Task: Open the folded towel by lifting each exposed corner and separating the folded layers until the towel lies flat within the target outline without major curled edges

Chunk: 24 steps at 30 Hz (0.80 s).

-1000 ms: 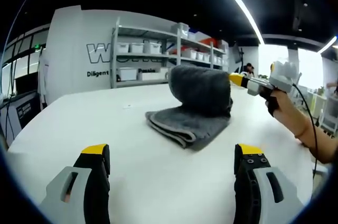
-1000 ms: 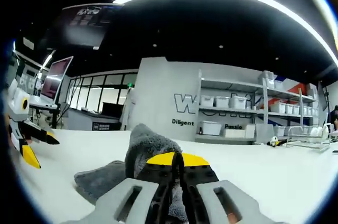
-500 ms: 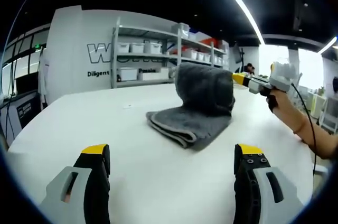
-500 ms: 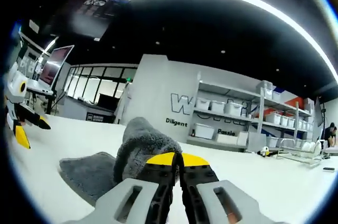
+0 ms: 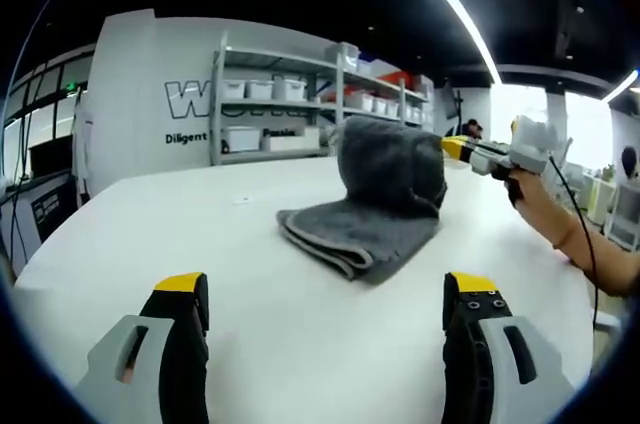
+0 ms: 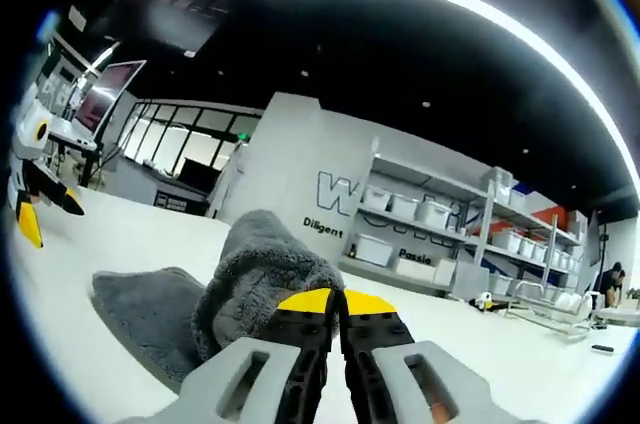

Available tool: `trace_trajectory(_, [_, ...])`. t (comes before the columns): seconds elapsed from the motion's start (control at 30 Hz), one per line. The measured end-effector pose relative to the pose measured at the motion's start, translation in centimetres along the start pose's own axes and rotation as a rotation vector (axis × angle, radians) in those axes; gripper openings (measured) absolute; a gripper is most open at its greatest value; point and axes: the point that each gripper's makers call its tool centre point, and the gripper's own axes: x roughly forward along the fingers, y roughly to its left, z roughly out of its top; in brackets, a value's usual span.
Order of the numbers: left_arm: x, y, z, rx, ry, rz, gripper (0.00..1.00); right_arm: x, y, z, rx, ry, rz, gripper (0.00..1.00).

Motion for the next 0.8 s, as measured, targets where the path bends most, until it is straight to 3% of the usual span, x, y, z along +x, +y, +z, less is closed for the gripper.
trace_trajectory(0.43, [0.1,0.0,-0.3,0.002,0.014,0.003,0.95,-0.4,-3.2,-1.0,-0.055,0.026,-0.058,0.00])
trace_trajectory(0.8, [0.1,-0.1,-0.3,0.006,0.017,0.001,0.95,-0.8,-5.9,-3.9,0.037,0.124,-0.128,0.00])
